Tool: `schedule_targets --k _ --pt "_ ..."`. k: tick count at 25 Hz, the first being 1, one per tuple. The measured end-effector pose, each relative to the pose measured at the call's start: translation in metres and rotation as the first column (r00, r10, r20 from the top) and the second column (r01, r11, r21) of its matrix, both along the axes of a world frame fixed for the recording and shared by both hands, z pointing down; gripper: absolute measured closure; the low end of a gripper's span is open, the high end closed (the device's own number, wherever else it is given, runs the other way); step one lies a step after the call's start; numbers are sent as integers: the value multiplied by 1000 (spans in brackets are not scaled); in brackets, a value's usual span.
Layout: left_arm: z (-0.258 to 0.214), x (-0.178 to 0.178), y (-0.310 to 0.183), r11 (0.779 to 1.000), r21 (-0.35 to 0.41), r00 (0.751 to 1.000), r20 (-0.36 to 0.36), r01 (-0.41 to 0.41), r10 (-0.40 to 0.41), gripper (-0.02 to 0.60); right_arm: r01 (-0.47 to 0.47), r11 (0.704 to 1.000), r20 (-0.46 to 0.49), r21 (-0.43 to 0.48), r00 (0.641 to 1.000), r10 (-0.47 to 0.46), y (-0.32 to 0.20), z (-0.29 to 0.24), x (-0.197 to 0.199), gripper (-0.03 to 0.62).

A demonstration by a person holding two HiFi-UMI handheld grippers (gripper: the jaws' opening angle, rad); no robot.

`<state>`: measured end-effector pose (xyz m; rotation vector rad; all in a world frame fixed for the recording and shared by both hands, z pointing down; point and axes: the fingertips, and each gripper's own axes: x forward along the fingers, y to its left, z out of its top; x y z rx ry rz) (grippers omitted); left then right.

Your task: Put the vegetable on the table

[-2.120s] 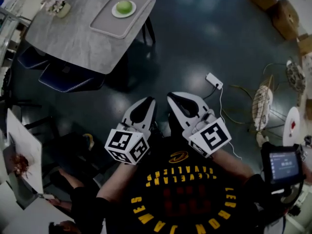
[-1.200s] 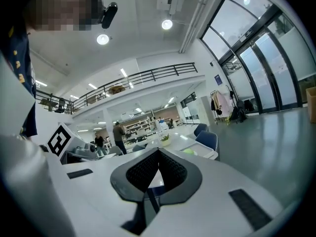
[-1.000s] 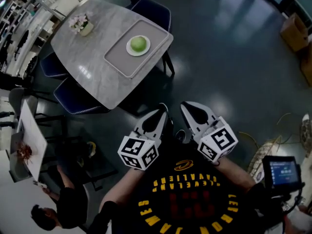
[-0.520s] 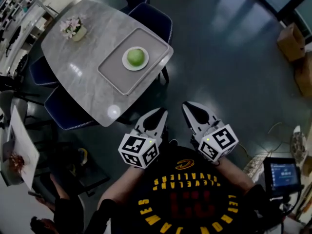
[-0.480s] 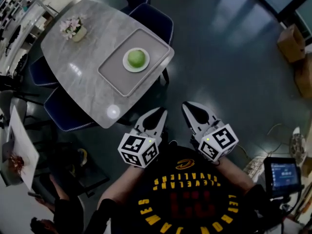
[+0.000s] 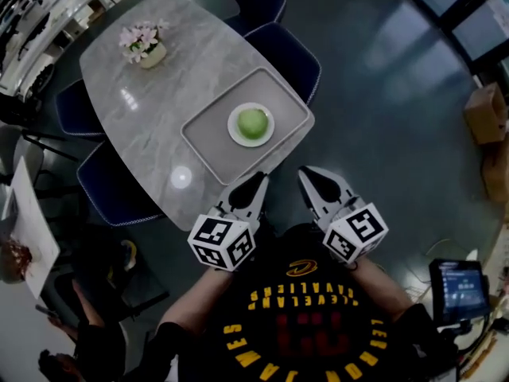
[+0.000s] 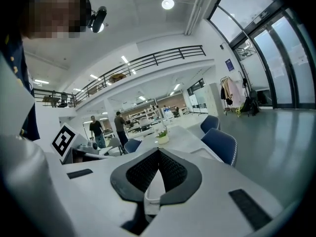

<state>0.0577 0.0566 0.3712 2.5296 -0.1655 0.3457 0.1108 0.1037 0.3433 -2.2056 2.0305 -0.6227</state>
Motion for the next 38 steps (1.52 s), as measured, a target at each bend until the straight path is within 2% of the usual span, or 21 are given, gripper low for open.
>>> schedule_targets --k 5,7,10,14,17,23,28,31,32,33,34,38 --pt "5 5 -33 998 -12 998 16 55 -55 538 37 999 19 -34 999 -36 -34 7 14 588" --pt "7 12 -47 996 -15 996 24 83 -83 581 49 998 34 -45 998 -47 -47 11 24 588" --pt "11 12 -61 991 -21 991 38 128 -128 581 75 995 64 -62 995 -71 -61 20 34 588" --pt "15 14 -83 980 -29 979 56 199 -197 581 92 992 77 -89 993 -85 -81 30 56 588" --pt "17 23 -104 965 -32 964 66 260 -258 581 130 983 49 -128 991 -124 -103 39 76 588" --pt "25 48 -141 922 -49 920 101 384 -378 581 266 945 48 -191 964 -261 -153 52 102 588" --pt "44 57 -166 881 -62 873 184 469 -452 580 349 911 60 -220 937 -344 -188 60 120 586" --pt "52 54 -174 855 -54 842 215 516 -495 541 392 891 75 -228 920 -385 -201 68 125 586" --pt "53 52 -176 846 -44 831 222 532 -511 534 403 886 77 -230 915 -396 -205 70 125 578" --pt "54 50 -178 836 -32 819 228 547 -527 522 413 880 78 -234 910 -407 -209 72 126 511" --pt "56 49 -179 827 -19 807 235 562 -542 503 425 873 77 -240 905 -419 -213 74 127 485" --pt "81 51 -179 807 1 771 293 591 -565 495 484 820 107 -307 873 -475 -217 108 133 484"
